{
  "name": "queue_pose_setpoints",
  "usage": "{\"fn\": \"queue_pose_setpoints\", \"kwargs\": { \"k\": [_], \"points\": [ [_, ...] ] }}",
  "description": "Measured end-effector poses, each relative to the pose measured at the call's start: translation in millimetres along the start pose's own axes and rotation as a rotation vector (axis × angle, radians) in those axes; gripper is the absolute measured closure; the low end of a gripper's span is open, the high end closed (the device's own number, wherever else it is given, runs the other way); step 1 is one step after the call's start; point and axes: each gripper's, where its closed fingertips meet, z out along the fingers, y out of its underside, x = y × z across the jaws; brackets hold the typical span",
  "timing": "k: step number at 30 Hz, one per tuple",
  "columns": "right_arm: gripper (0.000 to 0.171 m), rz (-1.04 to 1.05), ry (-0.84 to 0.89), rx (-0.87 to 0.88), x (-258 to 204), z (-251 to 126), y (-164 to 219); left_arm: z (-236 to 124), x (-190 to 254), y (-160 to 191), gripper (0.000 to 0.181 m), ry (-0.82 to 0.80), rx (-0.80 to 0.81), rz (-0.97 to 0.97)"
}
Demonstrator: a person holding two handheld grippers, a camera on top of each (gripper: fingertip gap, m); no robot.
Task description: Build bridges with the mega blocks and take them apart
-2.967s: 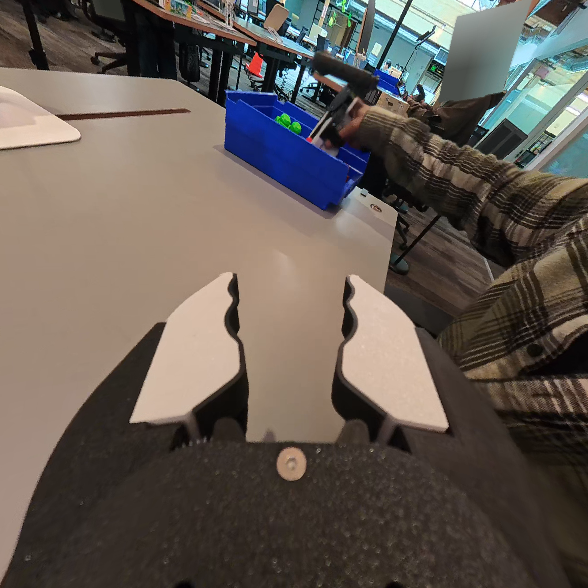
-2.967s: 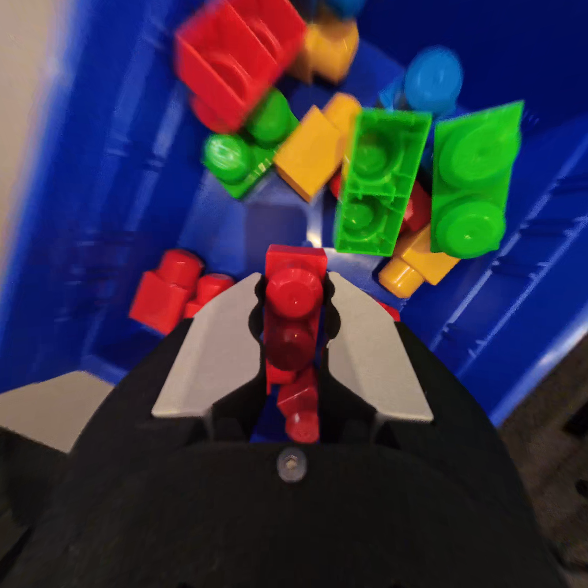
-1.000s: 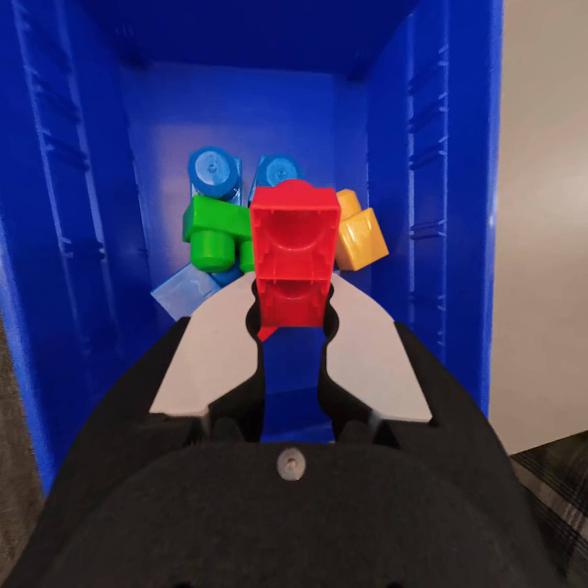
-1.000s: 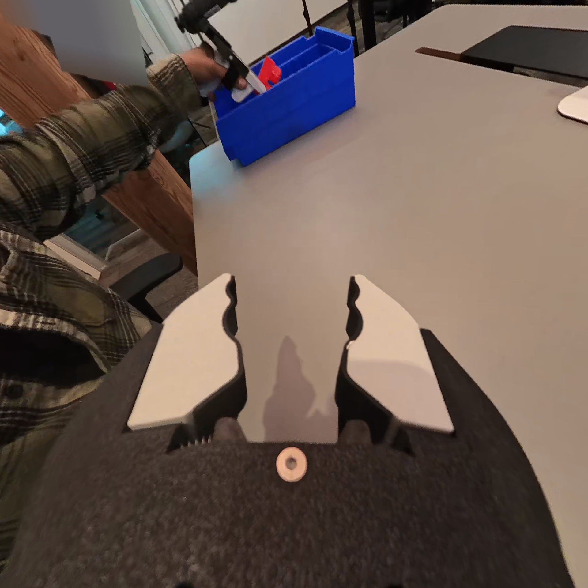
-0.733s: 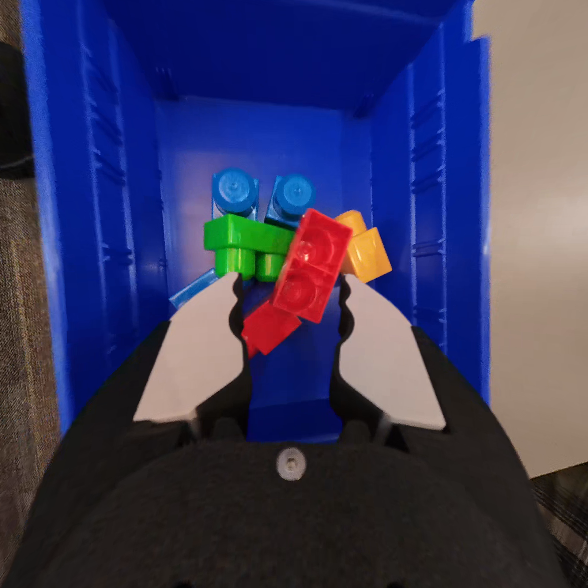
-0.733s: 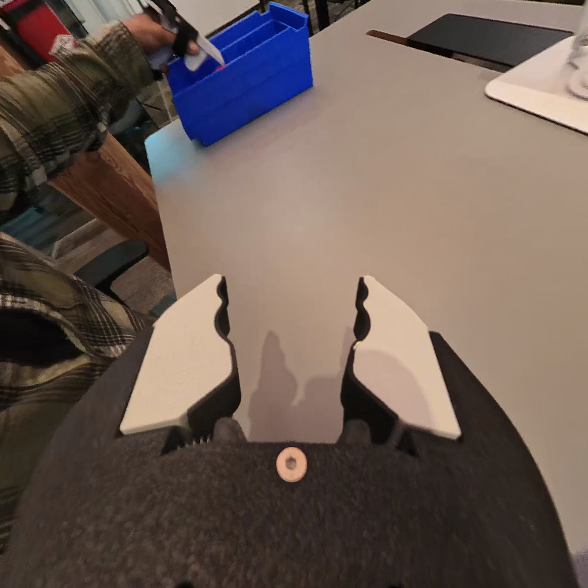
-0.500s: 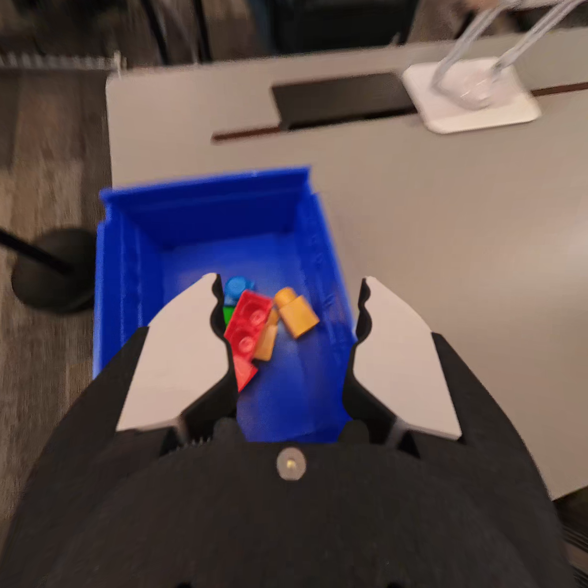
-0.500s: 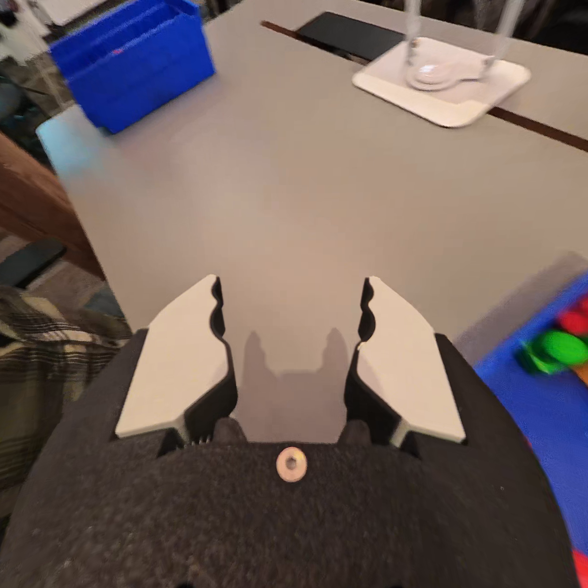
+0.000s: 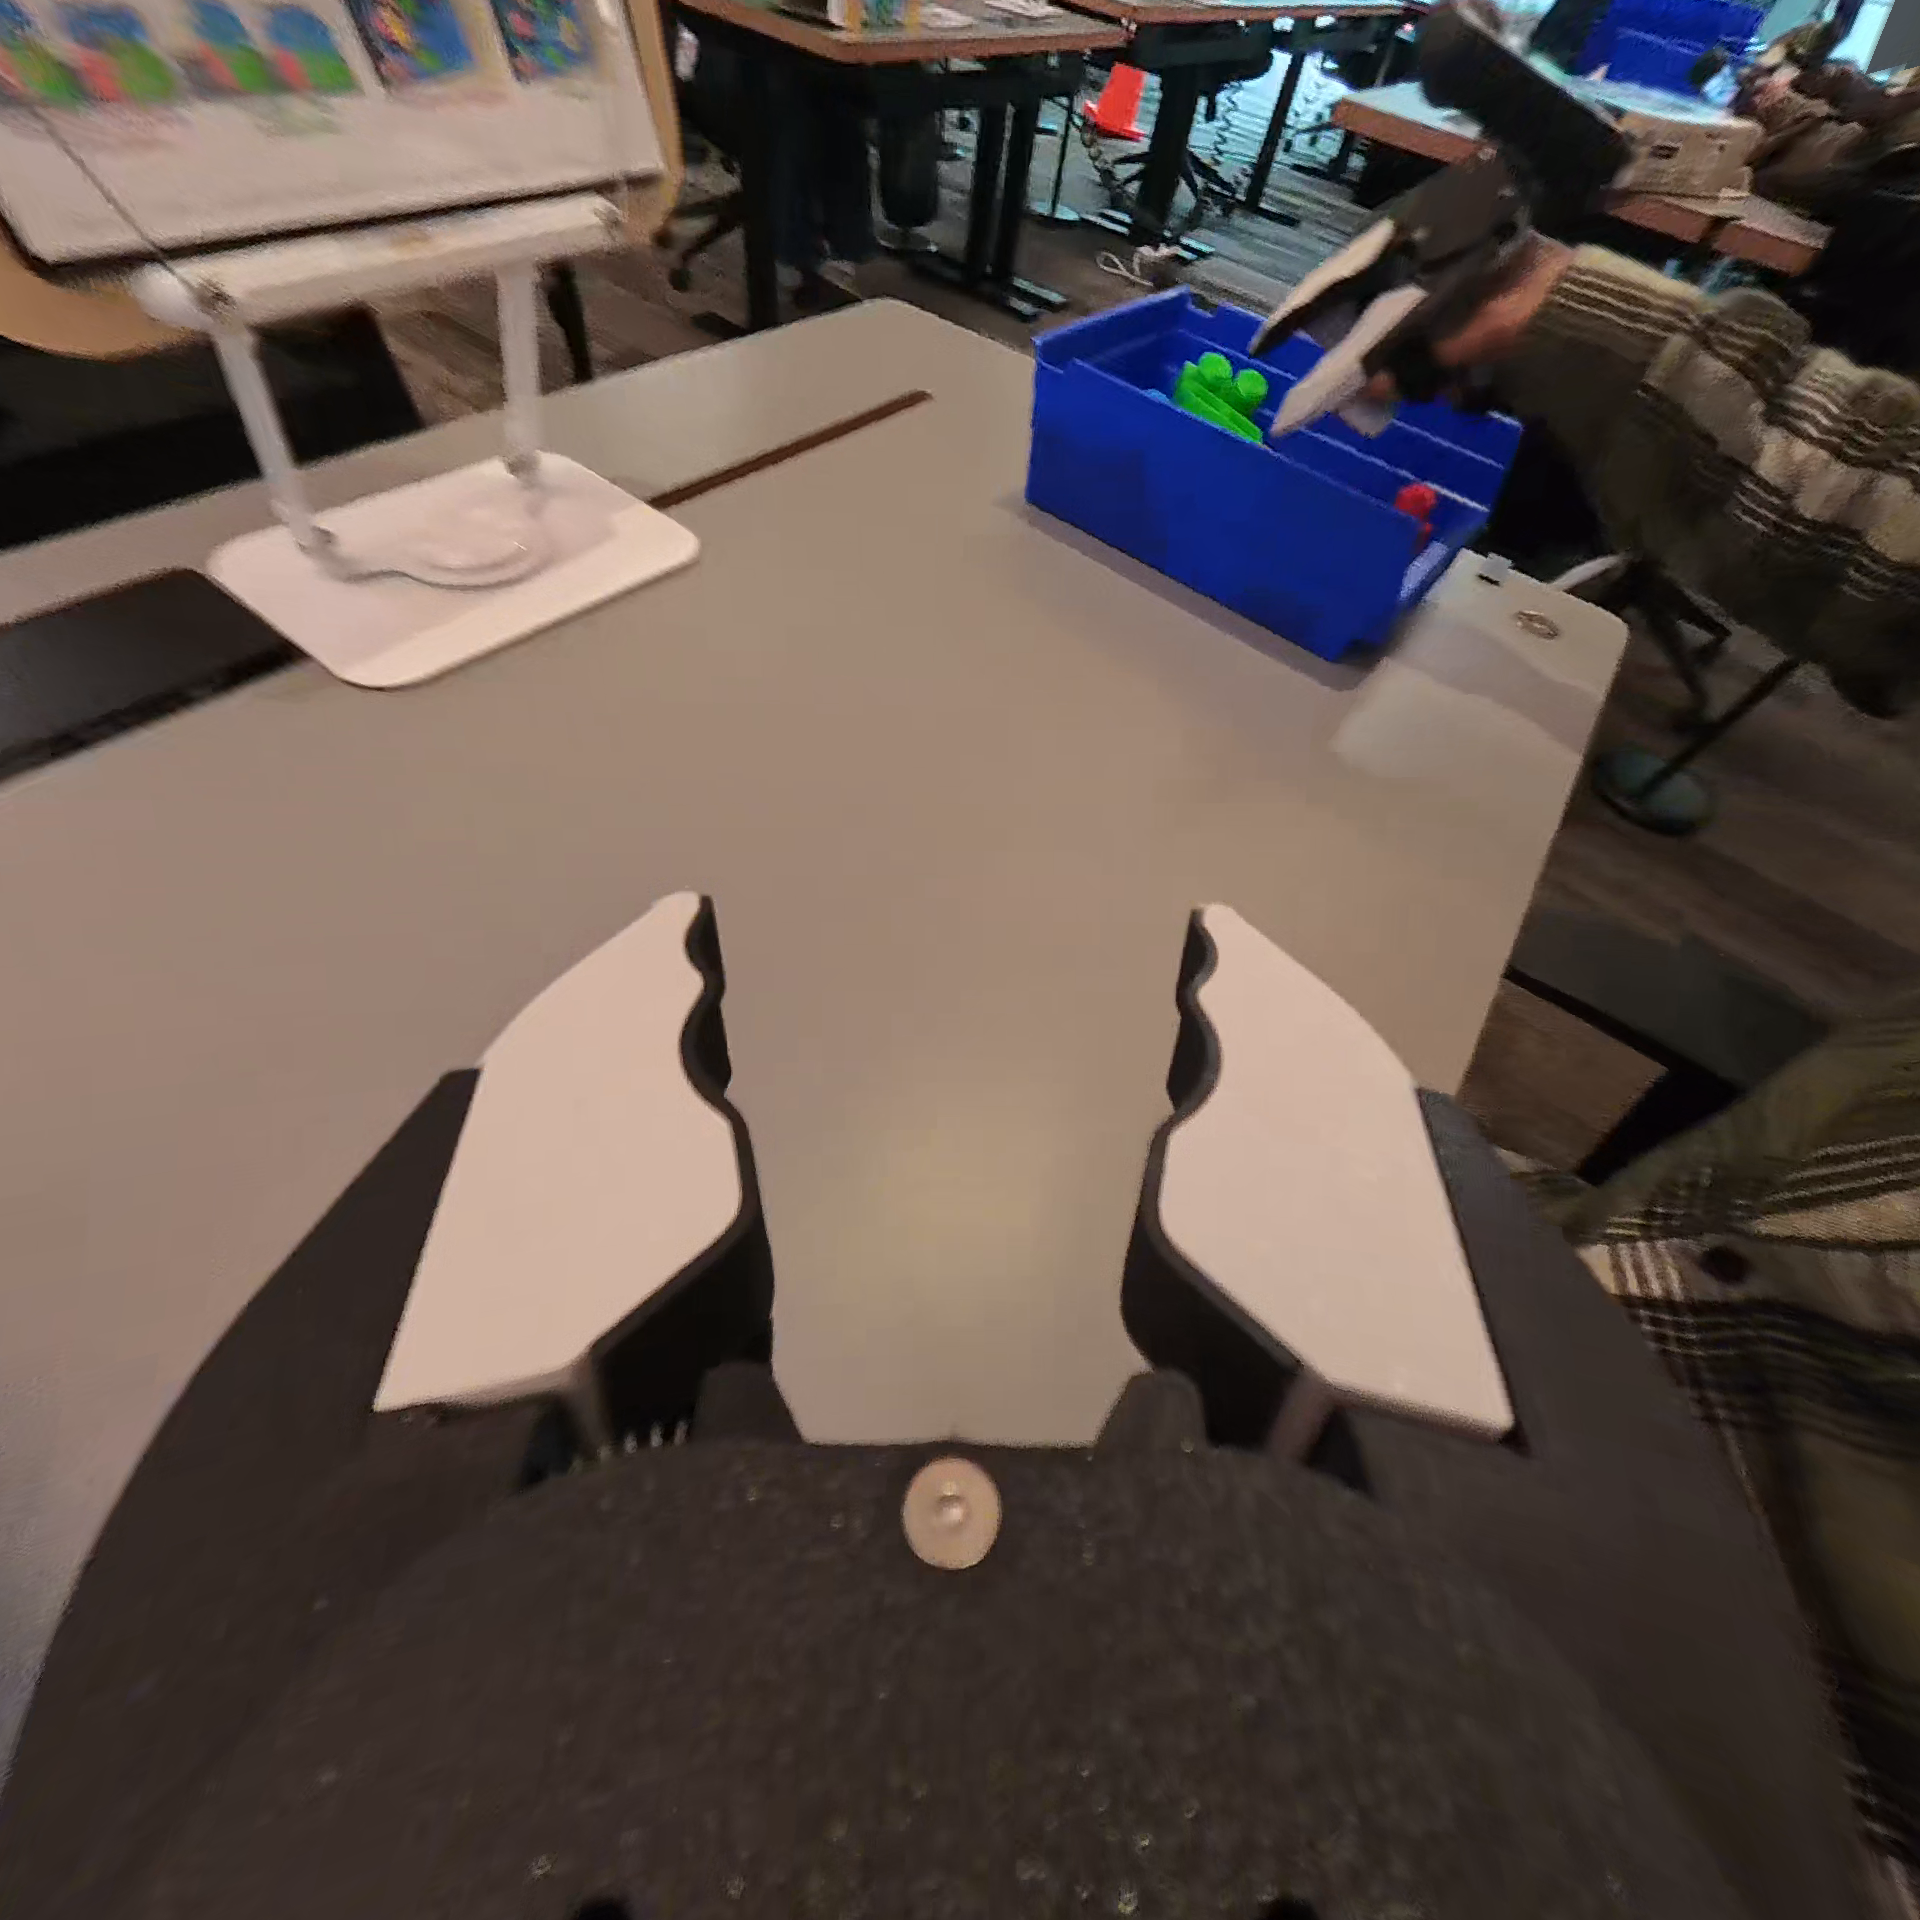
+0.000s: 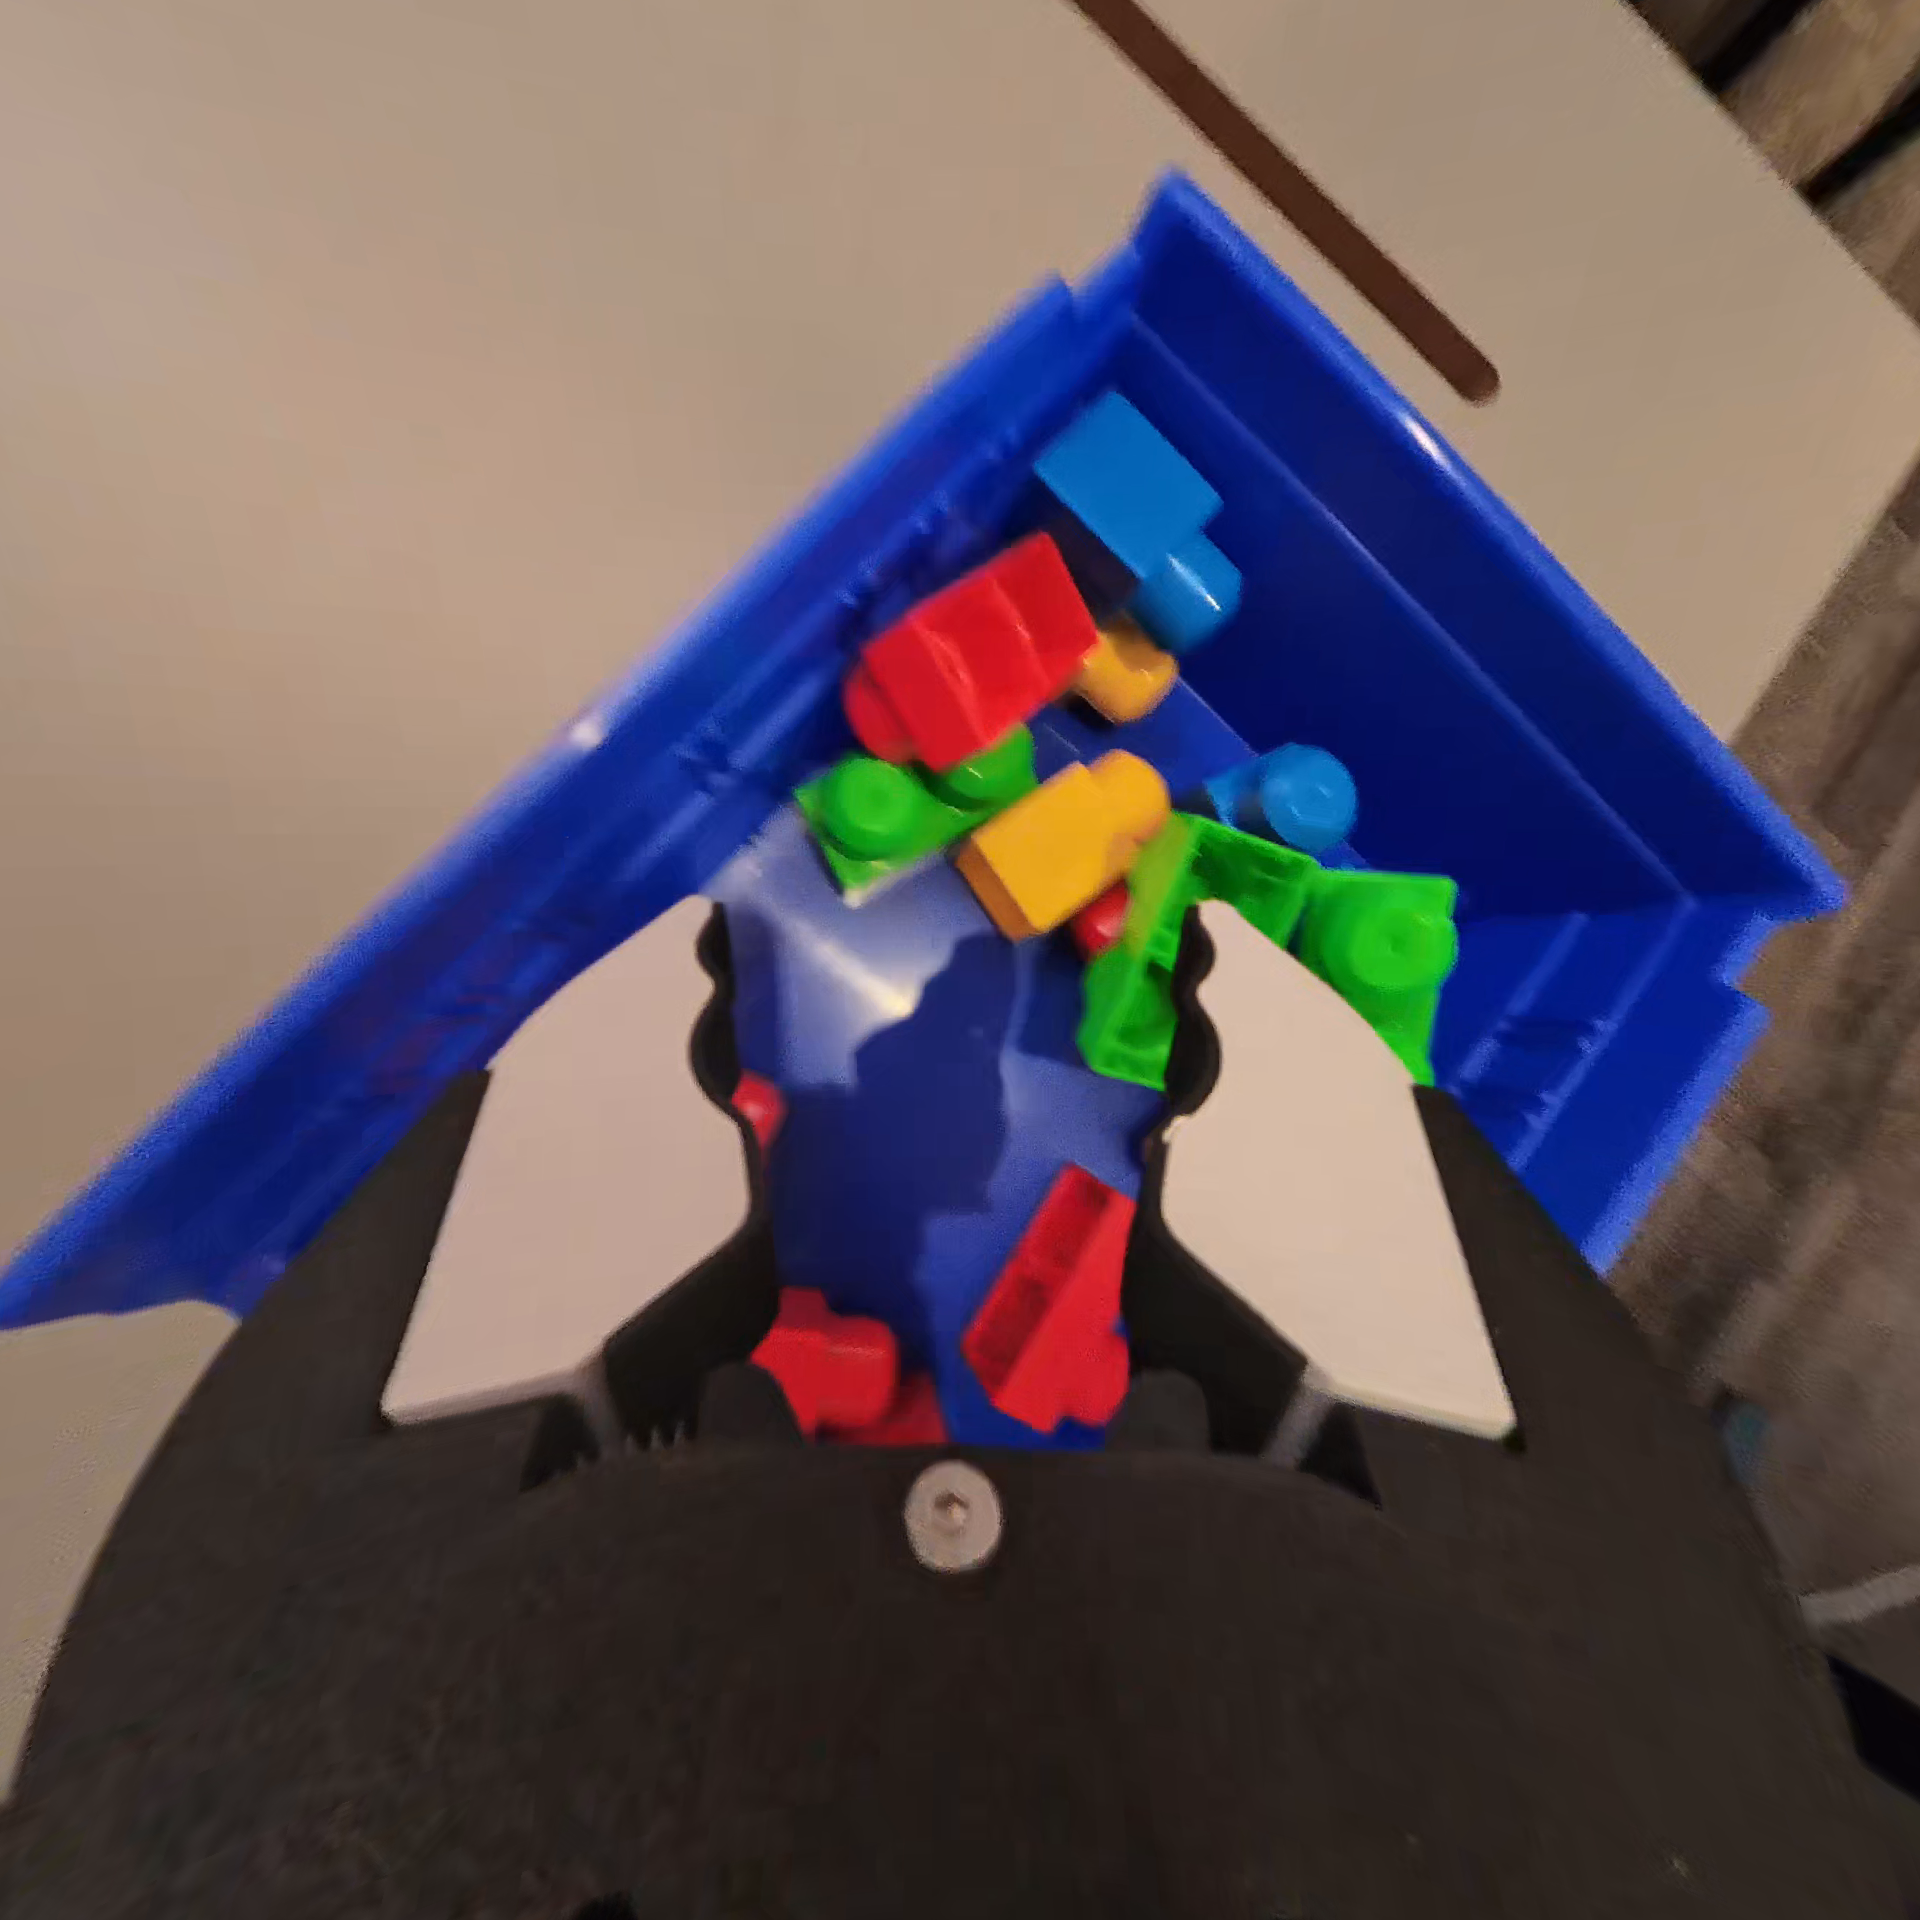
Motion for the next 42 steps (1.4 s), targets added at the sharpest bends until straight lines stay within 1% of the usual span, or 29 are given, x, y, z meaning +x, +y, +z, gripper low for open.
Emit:
{"fn": "queue_pose_setpoints", "kwargs": {
  "k": [2, 4, 8, 10, 13, 22, 23, 24, 26, 29, 33, 37, 40, 42],
  "points": [
    [0.086, 0.008, 0.079, -0.078, 22, 1, 14, 9, 14, 13, 0.097, 0.039, -0.011, -0.03],
    [0.087, 0.07, 0.102, -0.077, 36, -5, 21, 13, 24, 26, 0.098, 0.071, -0.032, -0.058],
    [0.096, 0.16, 0.049, -0.035, 46, -10, 23, 16, 28, 37, 0.099, 0.096, -0.03, -0.102],
    [0.099, 0.167, 0.006, -0.053, 43, -4, 25, 18, 28, 39, 0.1, 0.112, -0.023, -0.129],
    [0.098, 0.17, -0.025, -0.105, 36, 9, 30, 21, 27, 40, 0.101, 0.122, -0.015, -0.14],
    [0.096, 0.288, -0.027, -0.239, 42, 46, 53, 23, 25, 44, 0.103, 0.129, -0.026, -0.151],
    [0.098, 0.297, -0.04, -0.238, 41, 50, 52, 23, 25, 44, 0.103, 0.131, -0.025, -0.152],
    [0.106, 0.305, -0.056, -0.236, 39, 54, 52, 24, 25, 45, 0.103, 0.134, -0.026, -0.156],
    [0.134, 0.319, -0.073, -0.225, 39, 57, 49, 26, 25, 49, 0.103, 0.138, -0.032, -0.164],
    [0.135, 0.334, -0.088, -0.192, 37, 58, 46, 28, 26, 53, 0.103, 0.143, -0.036, -0.169],
    [0.134, 0.33, -0.098, -0.131, 33, 43, 39, 28, 22, 54, 0.105, 0.143, -0.021, -0.177],
    [0.135, 0.249, -0.098, -0.095, 19, 4, 22, 32, 20, 50, 0.11, 0.165, 0.01, -0.183],
    [0.135, 0.151, -0.117, -0.044, -7, -32, -8, 44, 20, 43, 0.112, 0.193, 0.019, -0.167],
    [0.136, 0.065, -0.164, 0.004, -38, -52, -38, 58, 24, 33, 0.113, 0.233, 0.023, -0.144]
  ]
}}
